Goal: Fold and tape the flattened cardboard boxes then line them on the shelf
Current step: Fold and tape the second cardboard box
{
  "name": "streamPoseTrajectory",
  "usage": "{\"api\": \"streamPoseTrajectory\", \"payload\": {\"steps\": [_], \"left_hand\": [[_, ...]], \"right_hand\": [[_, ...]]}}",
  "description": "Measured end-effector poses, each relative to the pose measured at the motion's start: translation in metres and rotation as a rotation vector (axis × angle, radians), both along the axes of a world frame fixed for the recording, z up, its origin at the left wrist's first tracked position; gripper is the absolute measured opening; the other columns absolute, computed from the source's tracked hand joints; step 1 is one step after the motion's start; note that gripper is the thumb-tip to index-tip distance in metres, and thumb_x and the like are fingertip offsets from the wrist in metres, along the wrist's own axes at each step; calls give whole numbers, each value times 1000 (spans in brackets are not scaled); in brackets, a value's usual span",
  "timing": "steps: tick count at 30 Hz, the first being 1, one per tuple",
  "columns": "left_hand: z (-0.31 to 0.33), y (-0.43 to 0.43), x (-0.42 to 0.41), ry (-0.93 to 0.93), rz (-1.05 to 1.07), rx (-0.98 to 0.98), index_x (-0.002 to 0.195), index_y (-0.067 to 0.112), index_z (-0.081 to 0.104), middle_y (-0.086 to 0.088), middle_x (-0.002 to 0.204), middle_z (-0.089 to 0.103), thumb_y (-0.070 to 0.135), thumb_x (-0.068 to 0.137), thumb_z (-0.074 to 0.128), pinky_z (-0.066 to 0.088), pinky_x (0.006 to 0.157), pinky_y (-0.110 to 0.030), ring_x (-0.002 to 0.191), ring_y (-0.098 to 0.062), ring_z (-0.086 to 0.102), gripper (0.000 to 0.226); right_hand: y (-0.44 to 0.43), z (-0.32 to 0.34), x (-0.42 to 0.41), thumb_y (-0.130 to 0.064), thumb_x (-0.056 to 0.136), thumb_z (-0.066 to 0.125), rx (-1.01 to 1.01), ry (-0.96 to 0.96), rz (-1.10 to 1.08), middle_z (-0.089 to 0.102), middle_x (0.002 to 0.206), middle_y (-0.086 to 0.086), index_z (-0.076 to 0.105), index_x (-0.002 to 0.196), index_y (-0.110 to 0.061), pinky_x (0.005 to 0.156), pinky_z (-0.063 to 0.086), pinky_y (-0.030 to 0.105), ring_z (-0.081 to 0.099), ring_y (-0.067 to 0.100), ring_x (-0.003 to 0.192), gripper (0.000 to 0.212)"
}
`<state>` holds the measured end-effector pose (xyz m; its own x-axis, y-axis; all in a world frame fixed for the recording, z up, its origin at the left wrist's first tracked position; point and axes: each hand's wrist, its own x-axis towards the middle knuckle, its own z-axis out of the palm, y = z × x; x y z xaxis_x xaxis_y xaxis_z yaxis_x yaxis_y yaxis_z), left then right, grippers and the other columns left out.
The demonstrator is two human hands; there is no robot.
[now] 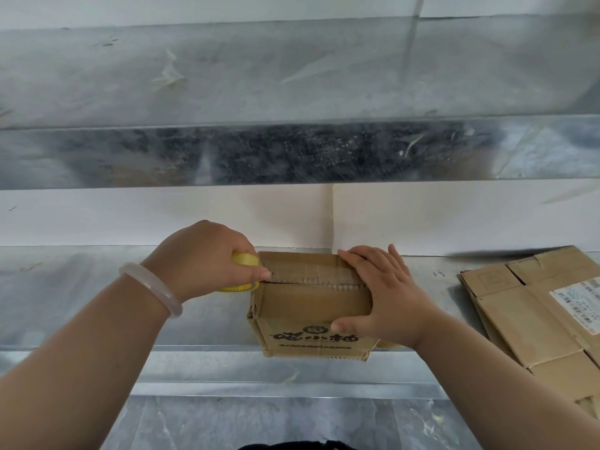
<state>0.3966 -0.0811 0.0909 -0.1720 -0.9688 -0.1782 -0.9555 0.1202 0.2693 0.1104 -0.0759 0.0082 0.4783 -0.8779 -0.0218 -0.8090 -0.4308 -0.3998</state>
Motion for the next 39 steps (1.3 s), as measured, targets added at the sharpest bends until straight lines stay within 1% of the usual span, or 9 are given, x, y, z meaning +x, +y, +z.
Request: {"api": "streamPoseTrajectory", "payload": {"steps": [5, 10, 15, 19, 23, 27, 31, 36, 39], "left_hand": [[-1, -2, 1, -9, -9, 4, 93, 39, 71, 18, 84, 66, 73, 69, 60, 55, 74, -32, 79, -5, 59, 43], [3, -2, 8, 49, -46, 20, 91, 43, 69, 20, 85, 67, 82, 58, 48, 53, 72, -27, 79, -2, 60, 55], [0, -3, 31, 274, -10, 57, 85, 47, 65, 27, 85, 68, 56, 77, 61, 44, 69, -18, 84, 9, 60, 12], [-12, 1, 32, 280, -5, 39, 81, 41, 68, 28, 81, 67, 59, 74, 65, 44, 63, -16, 78, 8, 61, 20], [-13, -4, 31, 154, -20, 28, 81, 43, 66, 19, 78, 67, 91, 52, 49, 44, 61, -18, 73, 0, 61, 59], [-15, -6, 34, -47, 7, 37, 90, 35, 67, 15, 81, 64, 82, 62, 52, 51, 68, -24, 75, -2, 58, 57], [-22, -7, 39, -4, -23, 60, 89, 36, 67, 15, 82, 65, 99, 41, 34, 53, 69, -25, 74, -2, 59, 86], [-42, -10, 39, 9, 7, 124, 98, 33, 68, 13, 89, 65, 77, 67, 55, 51, 73, -24, 79, -2, 58, 55], [-52, -12, 43, 90, 5, 141, 96, 36, 67, 15, 87, 65, 96, 45, 36, 49, 67, -20, 78, -2, 59, 85]], "right_hand": [[-1, -4, -1, -88, 57, 52, -53, -94, 14, 28, 141, -19, 29, 149, -34, 116, -15, 25, 6, -14, 126, 110], [-3, -7, -1, -86, 59, 56, -68, -117, 30, 28, 136, -23, 33, 149, -34, 115, -15, 22, 7, -15, 126, 107], [-2, -8, -2, -85, 63, 57, -79, -89, 39, 28, 138, -20, 21, 151, -40, 116, -13, 25, 11, -11, 128, 106], [-2, -9, -1, -83, 62, 60, -81, -116, 31, 30, 135, -22, 26, 148, -45, 122, -4, 34, 18, -6, 130, 100], [-1, -10, -1, -82, 63, 60, -97, -143, 39, 31, 134, -20, 28, 144, -53, 122, 8, 45, 18, -6, 127, 91], [-1, -12, -1, -84, 64, 57, -122, -140, 46, 30, 136, -18, 28, 143, -55, 121, 9, 47, 16, -6, 128, 89], [0, -12, -1, -85, 66, 53, -146, -129, 54, 31, 136, -14, 26, 144, -57, 119, 17, 50, 13, -7, 125, 87], [0, -11, -2, -85, 70, 47, -163, -39, 74, 30, 139, -8, 27, 141, -61, 118, 15, 43, 22, 6, 128, 77], [1, -9, 0, -84, 71, 48, -154, -23, 75, 30, 139, -9, 36, 139, -59, 119, 13, 43, 23, 7, 129, 74]]}}
